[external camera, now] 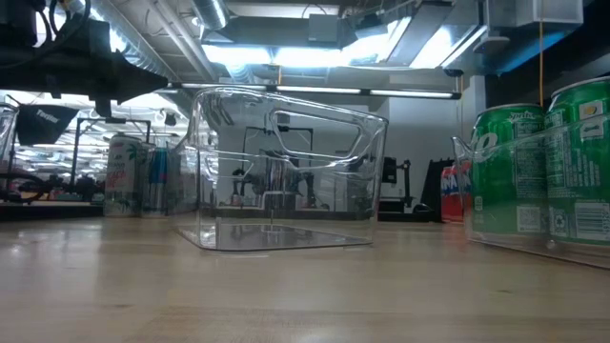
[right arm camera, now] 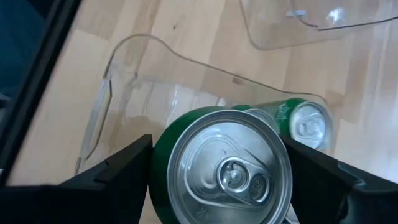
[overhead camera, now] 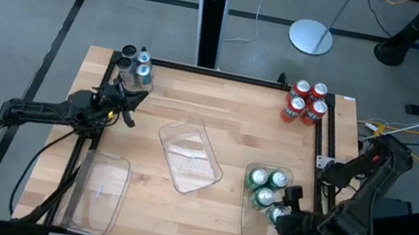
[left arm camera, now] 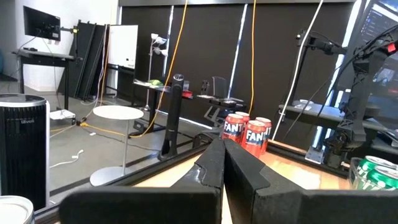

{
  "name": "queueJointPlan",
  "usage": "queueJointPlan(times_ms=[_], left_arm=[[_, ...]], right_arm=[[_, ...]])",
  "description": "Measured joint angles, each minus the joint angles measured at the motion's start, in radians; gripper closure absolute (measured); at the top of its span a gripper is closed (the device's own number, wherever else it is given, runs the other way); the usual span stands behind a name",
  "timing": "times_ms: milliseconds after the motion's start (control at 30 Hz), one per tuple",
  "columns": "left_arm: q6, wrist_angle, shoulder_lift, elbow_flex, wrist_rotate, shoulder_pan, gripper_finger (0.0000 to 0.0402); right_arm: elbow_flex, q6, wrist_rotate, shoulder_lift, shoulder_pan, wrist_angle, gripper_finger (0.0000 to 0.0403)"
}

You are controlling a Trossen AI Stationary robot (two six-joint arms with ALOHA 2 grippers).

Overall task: Sort soda cans
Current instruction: Put the green soda can into the right transparent bin

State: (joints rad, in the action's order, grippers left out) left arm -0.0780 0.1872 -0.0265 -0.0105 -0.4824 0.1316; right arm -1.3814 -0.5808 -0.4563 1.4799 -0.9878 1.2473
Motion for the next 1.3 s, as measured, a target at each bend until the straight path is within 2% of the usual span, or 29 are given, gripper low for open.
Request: queueJointPlan(times_ms=[267, 600, 800, 867, 933, 1000, 1200, 1300], left_arm=[[0.003, 0.004, 0.0, 0.0, 0.0, 0.0, 0.0402], [0.011, 0.015, 0.0, 0.0, 0.0, 0.0, 0.0402], [0.012, 0.015, 0.0, 0.0, 0.0, 0.0, 0.0402], [0.013, 0.015, 0.0, 0.0, 0.0, 0.0, 0.0402], [0.013, 0.015, 0.0, 0.0, 0.0, 0.0, 0.0402], [0.014, 0.015, 0.0, 0.0, 0.0, 0.0, 0.0402], [0.011, 0.014, 0.0, 0.0, 0.0, 0.0, 0.0402], [0.011, 0.014, 0.0, 0.0, 0.0, 0.0, 0.0402]], right_arm=[[0.151, 0.006, 0.037, 0.0, 0.0, -0.166, 0.0101], [0.296, -0.034, 0.035, 0.0, -0.001, -0.24, 0.0101], [0.328, -0.035, 0.03, -0.002, -0.002, -0.262, 0.0101], [0.329, -0.029, 0.03, -0.002, -0.001, -0.255, 0.0077], [0.33, -0.017, 0.036, -0.002, -0.001, -0.249, 0.0036], [0.33, -0.016, 0.05, -0.002, 0.0, -0.246, 0.0019], [0.309, -0.014, 0.059, -0.037, 0.0, -0.228, 0.0066], [0.258, -0.01, 0.059, -0.058, 0.0, -0.162, 0.0082]])
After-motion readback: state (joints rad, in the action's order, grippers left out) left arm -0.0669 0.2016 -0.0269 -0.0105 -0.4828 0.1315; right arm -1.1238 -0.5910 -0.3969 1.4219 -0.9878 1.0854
